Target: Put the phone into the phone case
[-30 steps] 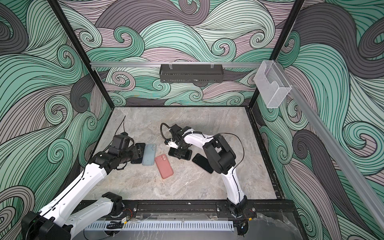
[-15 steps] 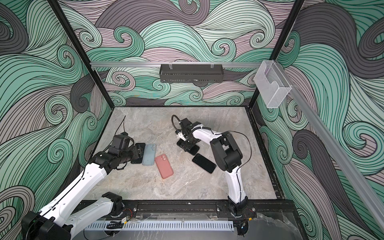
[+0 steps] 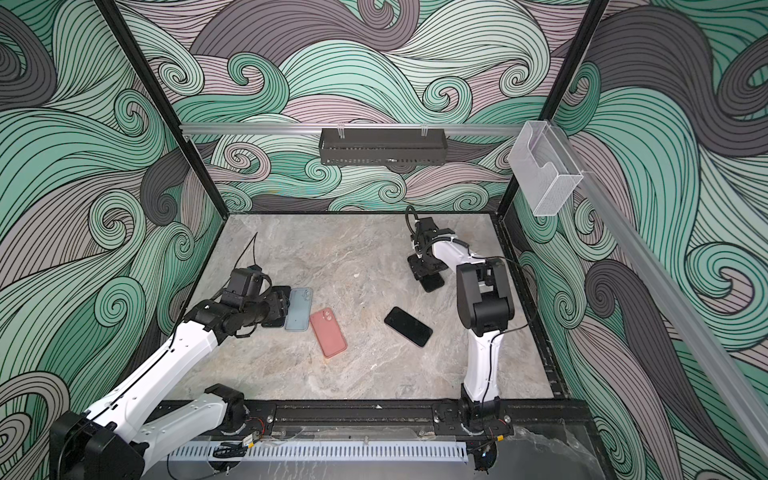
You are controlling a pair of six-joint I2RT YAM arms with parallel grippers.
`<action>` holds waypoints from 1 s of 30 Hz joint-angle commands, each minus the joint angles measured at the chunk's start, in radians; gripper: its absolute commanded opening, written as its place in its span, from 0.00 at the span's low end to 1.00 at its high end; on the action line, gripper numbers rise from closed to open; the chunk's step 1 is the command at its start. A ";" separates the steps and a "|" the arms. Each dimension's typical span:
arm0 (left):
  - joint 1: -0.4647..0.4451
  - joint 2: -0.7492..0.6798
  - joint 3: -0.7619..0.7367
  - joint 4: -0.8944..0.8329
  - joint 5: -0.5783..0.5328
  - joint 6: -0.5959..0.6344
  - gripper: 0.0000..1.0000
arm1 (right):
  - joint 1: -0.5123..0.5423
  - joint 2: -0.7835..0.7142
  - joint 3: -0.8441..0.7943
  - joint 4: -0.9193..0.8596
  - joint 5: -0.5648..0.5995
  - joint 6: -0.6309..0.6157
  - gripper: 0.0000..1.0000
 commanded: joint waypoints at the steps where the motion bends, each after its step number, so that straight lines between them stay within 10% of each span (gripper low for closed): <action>1: 0.008 0.003 0.021 -0.028 0.015 0.025 0.72 | -0.043 0.020 -0.012 -0.005 0.027 0.038 0.40; 15: 0.007 0.113 0.078 -0.046 0.108 0.102 0.70 | -0.104 0.051 -0.051 -0.005 0.003 0.068 0.60; 22: 0.006 0.231 0.160 -0.064 0.141 0.171 0.68 | -0.083 -0.121 -0.092 -0.008 0.013 0.089 0.81; 30: -0.002 0.410 0.300 -0.151 0.149 0.249 0.62 | -0.014 -0.252 -0.117 -0.068 0.039 0.095 0.83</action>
